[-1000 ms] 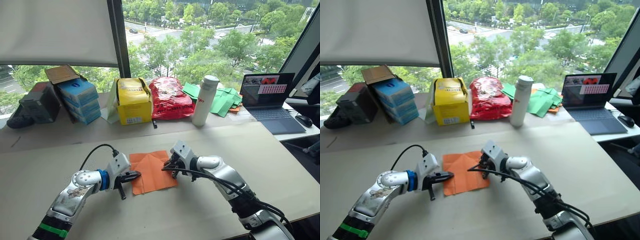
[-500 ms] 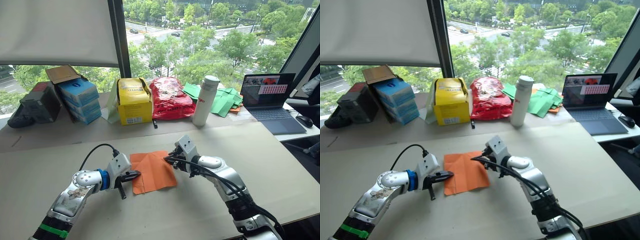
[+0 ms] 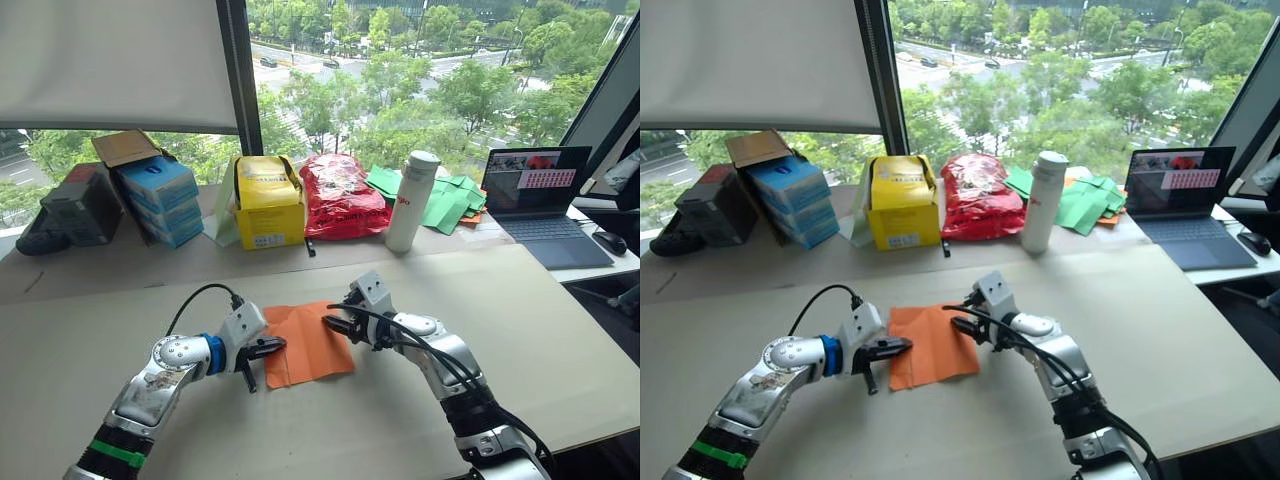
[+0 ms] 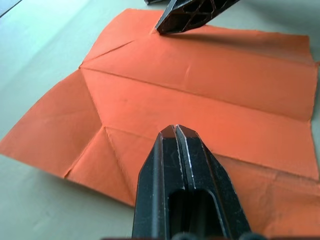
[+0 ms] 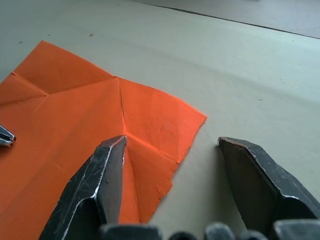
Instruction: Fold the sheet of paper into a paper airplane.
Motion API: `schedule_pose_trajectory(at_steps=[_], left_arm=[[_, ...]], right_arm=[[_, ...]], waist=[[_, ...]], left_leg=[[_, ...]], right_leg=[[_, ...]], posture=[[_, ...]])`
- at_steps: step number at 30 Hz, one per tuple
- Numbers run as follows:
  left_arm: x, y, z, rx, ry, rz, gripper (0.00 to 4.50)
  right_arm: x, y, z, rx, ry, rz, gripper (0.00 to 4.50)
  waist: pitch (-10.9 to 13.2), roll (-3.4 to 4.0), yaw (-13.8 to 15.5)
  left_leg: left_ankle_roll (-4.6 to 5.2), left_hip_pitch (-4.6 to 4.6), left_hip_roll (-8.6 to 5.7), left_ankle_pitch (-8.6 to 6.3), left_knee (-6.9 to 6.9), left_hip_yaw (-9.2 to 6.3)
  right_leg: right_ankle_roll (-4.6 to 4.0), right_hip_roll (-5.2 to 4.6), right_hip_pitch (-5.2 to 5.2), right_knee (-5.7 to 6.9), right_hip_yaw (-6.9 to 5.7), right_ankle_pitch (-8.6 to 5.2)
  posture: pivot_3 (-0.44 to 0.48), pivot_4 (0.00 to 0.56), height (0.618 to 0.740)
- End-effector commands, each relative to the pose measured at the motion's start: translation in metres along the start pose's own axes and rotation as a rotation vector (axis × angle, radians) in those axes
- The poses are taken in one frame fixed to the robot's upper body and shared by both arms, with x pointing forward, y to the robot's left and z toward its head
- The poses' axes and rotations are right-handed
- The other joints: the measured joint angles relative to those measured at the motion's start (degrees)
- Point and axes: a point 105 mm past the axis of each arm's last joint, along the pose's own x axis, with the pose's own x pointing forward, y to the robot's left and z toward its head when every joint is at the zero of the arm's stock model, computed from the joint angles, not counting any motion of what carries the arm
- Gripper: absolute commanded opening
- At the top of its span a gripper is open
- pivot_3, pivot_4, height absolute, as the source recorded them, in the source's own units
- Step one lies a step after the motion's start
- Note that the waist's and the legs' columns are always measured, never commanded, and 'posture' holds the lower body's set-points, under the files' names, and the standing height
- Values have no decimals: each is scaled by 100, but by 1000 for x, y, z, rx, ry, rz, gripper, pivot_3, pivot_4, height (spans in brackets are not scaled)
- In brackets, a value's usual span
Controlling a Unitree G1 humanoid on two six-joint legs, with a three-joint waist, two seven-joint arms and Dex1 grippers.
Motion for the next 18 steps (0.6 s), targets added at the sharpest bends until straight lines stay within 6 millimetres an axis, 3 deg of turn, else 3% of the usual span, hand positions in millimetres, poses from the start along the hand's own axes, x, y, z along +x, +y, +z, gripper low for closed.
schedule_pose_trajectory(at_steps=[1, 6, 13, 18], left_arm=[[11, -4, 21, 7, -73, -42, 0], [27, -11, 9, 4, -34, -76, 0], [24, -11, -24, 74, 108, -79, 0], [22, -10, -24, 74, 104, -78, 0]], right_arm=[[-1, 1, 9, -29, -31, 1, 3235], [-2, 2, 10, -28, -34, 0, 3235], [-2, 2, 11, -21, -39, -5, 3235], [1, 3, 14, -3, -60, 5, 3235]], waist=[[0, 0, -2], [0, 0, -14], [0, 0, -11], [0, 0, -15]], left_leg=[[0, 0, 0, 0, 0, 0], [0, 0, 0, 0, -1, 5], [-1, 1, 2, 1, -1, 5], [-1, 1, 2, 1, -1, 5]], right_leg=[[0, 0, -1, 0, 0, 0], [0, 2, -2, 1, 3, 0], [0, 2, -3, 2, 6, 0], [0, 2, -3, 2, 6, 0]], posture=[[0, 150, 740], [0, 150, 740], [0, 150, 740], [0, 150, 740]])
